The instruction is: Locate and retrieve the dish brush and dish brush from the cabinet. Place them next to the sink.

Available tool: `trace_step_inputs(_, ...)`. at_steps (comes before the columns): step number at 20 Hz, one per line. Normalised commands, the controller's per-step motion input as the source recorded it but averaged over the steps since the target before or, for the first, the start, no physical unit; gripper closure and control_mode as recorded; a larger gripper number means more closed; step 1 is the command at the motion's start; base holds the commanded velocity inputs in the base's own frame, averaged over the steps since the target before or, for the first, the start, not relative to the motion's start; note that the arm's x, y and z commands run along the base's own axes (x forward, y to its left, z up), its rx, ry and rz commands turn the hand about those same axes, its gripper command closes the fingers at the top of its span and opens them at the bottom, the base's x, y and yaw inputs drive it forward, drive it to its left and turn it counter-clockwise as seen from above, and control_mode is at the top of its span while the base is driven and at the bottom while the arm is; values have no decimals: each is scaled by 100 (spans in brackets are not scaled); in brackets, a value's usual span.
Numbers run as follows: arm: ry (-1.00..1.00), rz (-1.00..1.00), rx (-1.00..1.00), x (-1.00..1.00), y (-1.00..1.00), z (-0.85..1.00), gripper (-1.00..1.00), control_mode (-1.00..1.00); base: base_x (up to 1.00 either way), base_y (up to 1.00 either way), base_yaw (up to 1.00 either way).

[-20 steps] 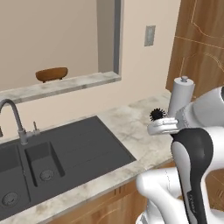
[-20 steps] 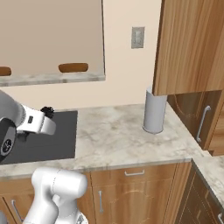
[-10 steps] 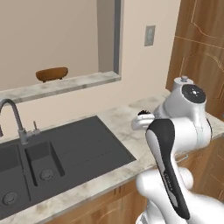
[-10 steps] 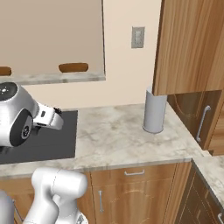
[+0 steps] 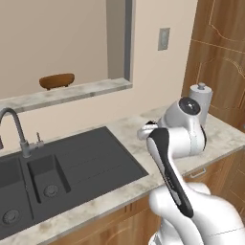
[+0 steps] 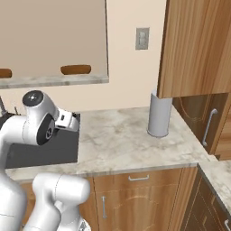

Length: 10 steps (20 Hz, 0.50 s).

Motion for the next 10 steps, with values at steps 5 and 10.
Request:
trace_step_inputs(5, 5, 0, -6, 73, -2, -52, 100, -100, 0, 0, 0)
trace_step_inputs(10, 21, 1, -1, 77, -8, -26, 100, -100, 0, 0, 0)
